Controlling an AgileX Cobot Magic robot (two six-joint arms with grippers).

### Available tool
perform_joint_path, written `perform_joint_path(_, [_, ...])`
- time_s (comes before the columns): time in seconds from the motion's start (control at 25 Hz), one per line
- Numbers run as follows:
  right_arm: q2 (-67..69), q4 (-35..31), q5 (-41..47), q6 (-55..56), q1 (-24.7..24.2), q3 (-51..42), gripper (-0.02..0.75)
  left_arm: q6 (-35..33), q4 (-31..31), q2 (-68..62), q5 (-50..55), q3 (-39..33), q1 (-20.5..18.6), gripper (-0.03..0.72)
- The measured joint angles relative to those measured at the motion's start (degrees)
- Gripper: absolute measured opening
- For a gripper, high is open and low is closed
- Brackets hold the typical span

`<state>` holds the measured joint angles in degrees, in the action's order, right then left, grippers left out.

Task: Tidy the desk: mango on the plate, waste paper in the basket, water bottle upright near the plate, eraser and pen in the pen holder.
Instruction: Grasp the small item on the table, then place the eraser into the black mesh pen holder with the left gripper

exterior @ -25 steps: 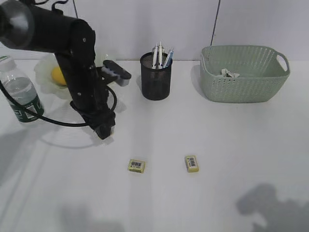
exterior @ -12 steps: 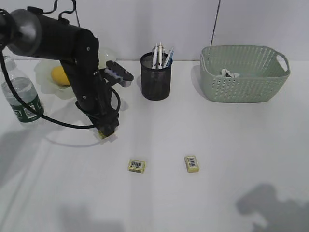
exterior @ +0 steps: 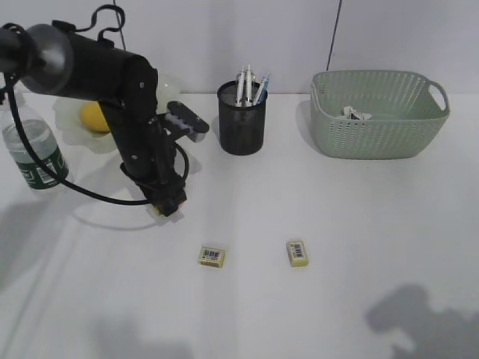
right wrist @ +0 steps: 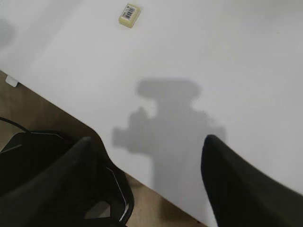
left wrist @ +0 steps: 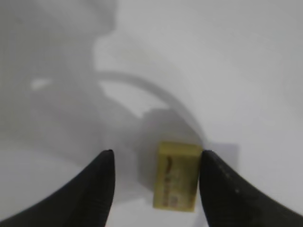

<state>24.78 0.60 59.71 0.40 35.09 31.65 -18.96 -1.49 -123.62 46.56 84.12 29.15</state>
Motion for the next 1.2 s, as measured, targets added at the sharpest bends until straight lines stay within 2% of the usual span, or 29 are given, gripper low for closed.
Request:
perform_joint_path(0.2, [0.0,0.01,0.0,0.0,0.0,0.0,0.55,0.34,0.12,-0.55,0.53,0.47,0.07,0.377])
perform_joint_path(0.28, [0.0,0.01,0.0,0.0,0.0,0.0,0.55,0.51,0.24,-0.61,0.88,0.53,0.07,0.313])
perform_joint_path(0.36, [0.0,0.01,-0.04,0.0,0.0,0.0,0.55,0.57,0.18,-0.61,1.41,0.53,0.07,0.215])
perform_joint_path(0.4, [0.0,0.01,-0.04,0.0,0.0,0.0,0.55,0.57,0.18,-0.61,1.73,0.69,0.07,0.204])
perform_joint_path(0.6, [0.0,0.01,-0.18,0.0,0.0,0.0,0.55,0.62,-0.11,-1.05,7.67,3.36,0.07,0.204])
perform_joint_path(0.84, [0.0,0.01,-0.18,0.0,0.0,0.0,0.55,1.05,-0.11,0.7,12.75,11.47,0.07,0.204])
perform_joint_path(1.04, [0.0,0.01,-0.18,0.0,0.0,0.0,0.55,2.34,0.55,3.4,11.8,20.85,0.07,0.204])
perform_joint_path(1.2, [0.0,0.06,-0.22,0.0,0.0,0.0,0.55,3.1,3.34,3.71,4.87,26.87,0.07,0.204])
